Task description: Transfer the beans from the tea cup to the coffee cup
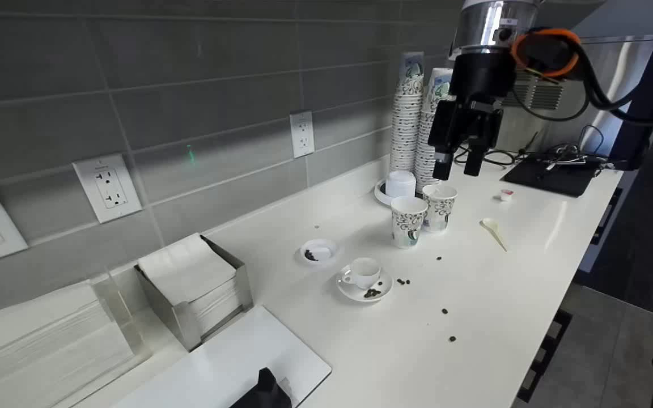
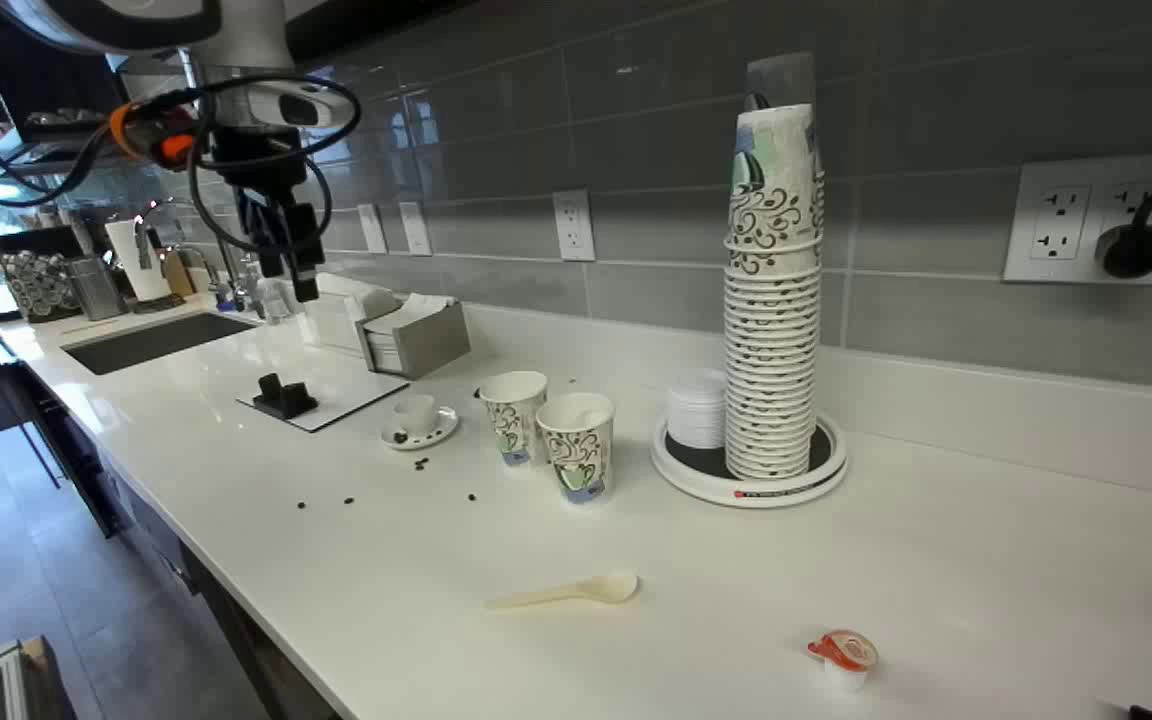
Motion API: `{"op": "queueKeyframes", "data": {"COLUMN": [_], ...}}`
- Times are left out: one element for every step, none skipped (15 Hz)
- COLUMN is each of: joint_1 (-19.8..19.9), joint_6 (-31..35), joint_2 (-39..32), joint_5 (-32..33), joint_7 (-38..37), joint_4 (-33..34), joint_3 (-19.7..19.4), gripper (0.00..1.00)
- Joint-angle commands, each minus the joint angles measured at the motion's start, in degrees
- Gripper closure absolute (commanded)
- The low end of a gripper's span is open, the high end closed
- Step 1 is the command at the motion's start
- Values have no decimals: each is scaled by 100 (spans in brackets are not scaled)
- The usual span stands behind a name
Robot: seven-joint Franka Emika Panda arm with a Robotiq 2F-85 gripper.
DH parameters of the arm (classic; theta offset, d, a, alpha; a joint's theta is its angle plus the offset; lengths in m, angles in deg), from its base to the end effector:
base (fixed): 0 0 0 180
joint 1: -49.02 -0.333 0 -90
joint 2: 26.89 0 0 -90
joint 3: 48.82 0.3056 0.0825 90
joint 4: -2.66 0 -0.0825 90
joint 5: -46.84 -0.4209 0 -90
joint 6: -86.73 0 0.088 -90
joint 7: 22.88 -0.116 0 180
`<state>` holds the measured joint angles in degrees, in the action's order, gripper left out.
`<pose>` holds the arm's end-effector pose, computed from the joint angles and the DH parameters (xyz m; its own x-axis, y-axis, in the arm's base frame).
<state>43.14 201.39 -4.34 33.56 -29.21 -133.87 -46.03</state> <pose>0.4596 0.0863 0.4374 0.9982 -0.0567 -0.0181 -0.0592 -0.9798 -0.1908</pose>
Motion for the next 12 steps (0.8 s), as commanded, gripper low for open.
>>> {"op": "queueKeyframes", "data": {"joint_1": [57, 57, 57, 57, 57, 57, 57, 57, 16, -57, -153, -238], "joint_6": [-18, -18, -18, -18, -18, -18, -18, -18, 194, 317, 520, 774], "joint_2": [0, 0, 0, 0, 0, 0, 0, 0, -64, -107, -109, -114], "joint_5": [-19, -19, -19, -19, -19, -19, -19, -19, 160, 293, 391, 485], "joint_7": [17, 17, 17, 17, 17, 17, 17, 17, 7, 14, 23, -68], "joint_4": [11, 11, 11, 11, 11, 11, 11, 11, 83, 111, 77, 24], "joint_3": [49, 49, 49, 49, 49, 49, 49, 49, 194, 341, 513, 713], "gripper": [0, 0, 0, 0, 0, 0, 0, 0, 0, 0, 0, 0]}}
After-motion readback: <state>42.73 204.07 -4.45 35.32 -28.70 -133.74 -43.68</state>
